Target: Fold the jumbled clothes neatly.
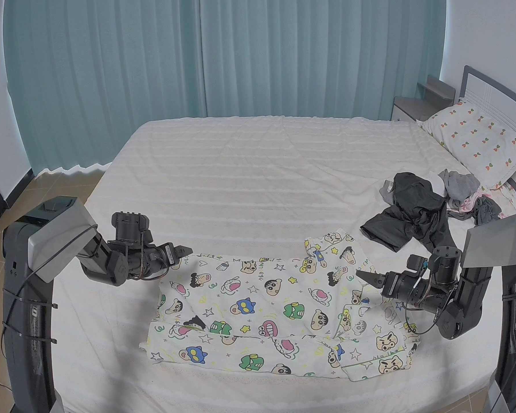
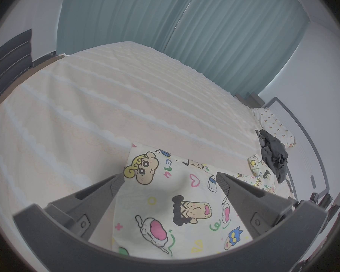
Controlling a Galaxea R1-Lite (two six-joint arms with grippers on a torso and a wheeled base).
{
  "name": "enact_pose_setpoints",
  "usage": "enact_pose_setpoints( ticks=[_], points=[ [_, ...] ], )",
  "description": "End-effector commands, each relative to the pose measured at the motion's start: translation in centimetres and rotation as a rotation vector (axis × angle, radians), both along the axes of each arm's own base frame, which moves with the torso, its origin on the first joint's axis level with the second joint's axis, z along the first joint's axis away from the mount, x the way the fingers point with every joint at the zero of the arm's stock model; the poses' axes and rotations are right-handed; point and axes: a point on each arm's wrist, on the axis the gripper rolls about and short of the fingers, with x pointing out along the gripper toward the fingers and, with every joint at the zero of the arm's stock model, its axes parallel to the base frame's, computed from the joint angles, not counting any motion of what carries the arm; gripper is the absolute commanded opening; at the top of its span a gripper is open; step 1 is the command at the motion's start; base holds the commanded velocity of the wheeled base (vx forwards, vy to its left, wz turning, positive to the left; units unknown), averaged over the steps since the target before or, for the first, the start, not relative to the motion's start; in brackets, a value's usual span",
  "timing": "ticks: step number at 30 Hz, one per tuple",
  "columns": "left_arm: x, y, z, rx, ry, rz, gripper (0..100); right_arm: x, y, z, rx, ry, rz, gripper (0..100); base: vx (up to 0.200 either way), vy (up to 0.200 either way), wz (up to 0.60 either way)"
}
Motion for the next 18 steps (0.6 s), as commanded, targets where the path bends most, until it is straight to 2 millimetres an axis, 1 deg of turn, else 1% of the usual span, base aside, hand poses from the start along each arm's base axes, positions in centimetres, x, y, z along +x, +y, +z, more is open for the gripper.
enact_pose_setpoints(
  ticks=[1,5,8,12,18],
  points=[
    [0.8,-0.1,-2.1,0.006,0.020,-0.003,100,0.0,0.0,-0.1,-0.003,0.000,0.002,100,0.000,0.000,0.00],
    [1.2,0.0,-3.0,0.065,0.012,-0.008,100,0.0,0.0,-0.2,-0.004,0.002,0.002,100,0.000,0.000,0.00],
    [1.8,0.0,-2.8,0.084,-0.003,0.004,100,0.0,0.1,-0.1,-0.003,0.000,0.004,100,0.000,0.000,0.00],
    [2.1,0.1,-2.7,0.092,0.011,0.009,100,0.0,0.1,-0.2,-0.003,0.000,0.005,100,0.000,0.000,0.00],
    [2.7,-0.7,-2.6,0.100,0.053,-0.015,100,0.1,0.1,-0.1,-0.003,-0.001,0.005,100,0.000,0.000,0.00]
  ],
)
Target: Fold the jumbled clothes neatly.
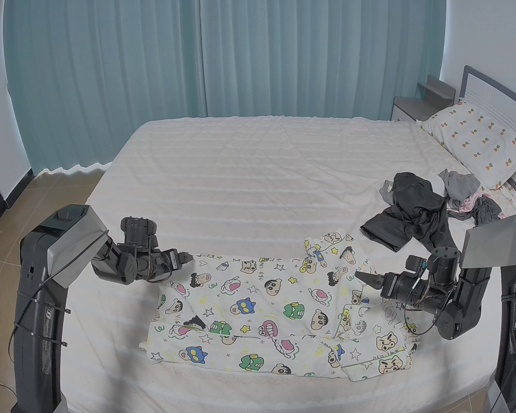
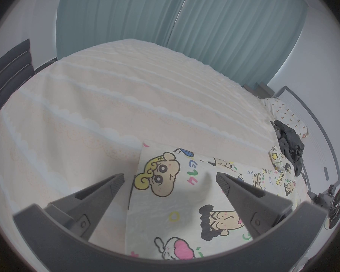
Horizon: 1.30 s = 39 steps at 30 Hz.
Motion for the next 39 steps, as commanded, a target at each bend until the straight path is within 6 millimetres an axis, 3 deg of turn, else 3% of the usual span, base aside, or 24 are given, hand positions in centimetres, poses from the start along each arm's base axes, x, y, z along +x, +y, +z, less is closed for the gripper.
enact_pose_setpoints(
  ticks=[1,5,6,17,23,24,30,39],
  points=[
    [0.6,-0.7,-0.2,0.004,0.023,-0.015,100,0.0,0.0,0.0,0.000,0.000,0.001,100,0.000,0.000,0.00],
    [1.0,-1.4,-0.5,0.003,0.028,-0.029,100,0.0,0.0,0.0,0.000,0.001,0.001,100,0.000,0.000,0.00],
    [1.1,-1.6,-0.5,0.003,0.024,-0.031,0,0.0,0.0,0.0,-0.001,-0.001,0.001,100,0.000,0.000,0.00],
    [1.2,-0.9,-0.4,0.019,0.017,0.009,0,0.8,-0.3,0.0,0.002,-0.012,-0.012,100,0.000,0.000,0.00],
    [1.3,-1.1,0.2,0.030,-0.012,0.076,0,3.6,-0.9,-0.1,-0.014,0.027,-0.063,100,0.000,0.000,0.00],
    [1.5,-1.4,0.8,0.022,-0.045,0.098,0,5.1,-1.1,0.2,-0.033,0.039,-0.113,100,0.000,0.000,0.00],
    [1.6,-2.0,2.0,0.031,-0.096,0.130,0,9.4,-0.8,0.3,-0.056,0.094,-0.150,100,0.000,0.000,0.00],
    [0.7,-2.1,2.5,0.038,-0.082,0.131,0,13.1,0.1,-2.1,-0.081,0.182,-0.153,100,0.000,0.000,0.00]
  ],
)
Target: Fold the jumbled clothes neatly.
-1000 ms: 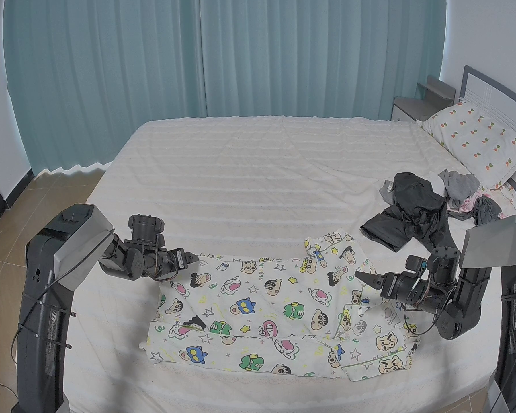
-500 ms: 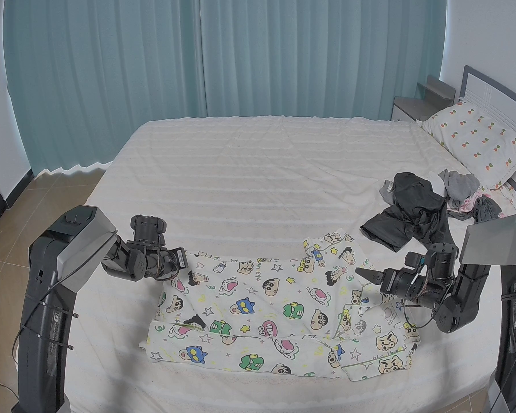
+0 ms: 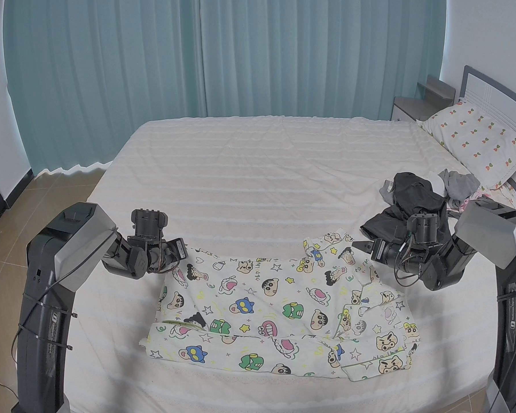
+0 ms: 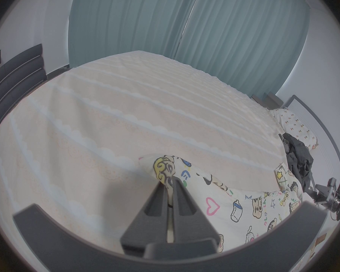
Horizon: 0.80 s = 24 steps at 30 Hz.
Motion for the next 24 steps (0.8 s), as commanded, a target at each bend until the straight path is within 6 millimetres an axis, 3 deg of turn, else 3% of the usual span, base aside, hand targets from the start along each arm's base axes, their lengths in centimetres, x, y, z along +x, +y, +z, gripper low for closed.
enact_pose_setpoints(
  ticks=[1,10,14,15,24],
  points=[
    [-0.7,-0.2,1.3,0.001,-0.011,0.005,0,2.4,0.4,-2.4,-0.013,0.057,-0.009,100,0.000,0.000,0.00],
    [-1.4,-0.1,1.5,0.004,0.006,0.005,0,4.0,1.2,-3.8,-0.008,0.088,0.000,100,0.000,0.000,0.00],
    [-1.4,0.0,1.4,-0.001,0.009,0.012,0,4.5,2.5,-4.8,-0.012,0.111,0.024,100,0.000,0.000,0.00],
    [-1.4,0.0,1.4,-0.006,0.010,0.016,0,4.6,2.7,-4.8,-0.011,0.113,0.026,0,0.000,0.000,0.00],
    [-1.3,-0.1,1.3,-0.007,0.009,0.017,0,5.3,2.3,-4.0,0.038,0.106,-0.010,0,0.000,0.000,0.00]
  ],
)
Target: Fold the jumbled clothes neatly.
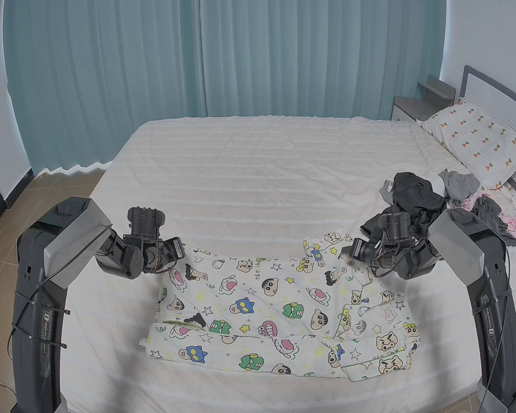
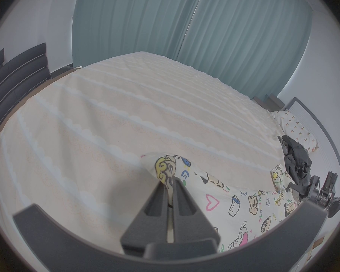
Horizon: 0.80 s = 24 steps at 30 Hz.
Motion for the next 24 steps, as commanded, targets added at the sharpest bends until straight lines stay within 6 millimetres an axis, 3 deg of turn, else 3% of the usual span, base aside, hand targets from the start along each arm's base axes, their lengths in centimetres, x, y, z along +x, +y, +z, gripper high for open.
enact_pose_setpoints(
  ticks=[1,6,11,24],
  points=[
    [0.0,0.0,0.0,0.000,-0.001,0.002,0,0.1,-0.4,0.0,0.003,-0.002,-0.008,0,0.000,0.000,0.00],
    [0.0,0.2,0.2,-0.001,-0.004,0.005,0,0.0,-1.2,0.2,0.007,-0.002,-0.025,0,0.000,0.000,0.00],
    [-0.1,0.4,0.6,0.010,-0.010,0.024,0,-0.9,-2.9,1.7,0.052,-0.031,0.006,0,0.000,0.000,0.00],
    [-1.1,0.7,2.1,0.007,-0.011,0.025,0,-3.4,-3.7,3.4,0.116,-0.122,0.101,0,0.000,0.000,0.00]
  ],
)
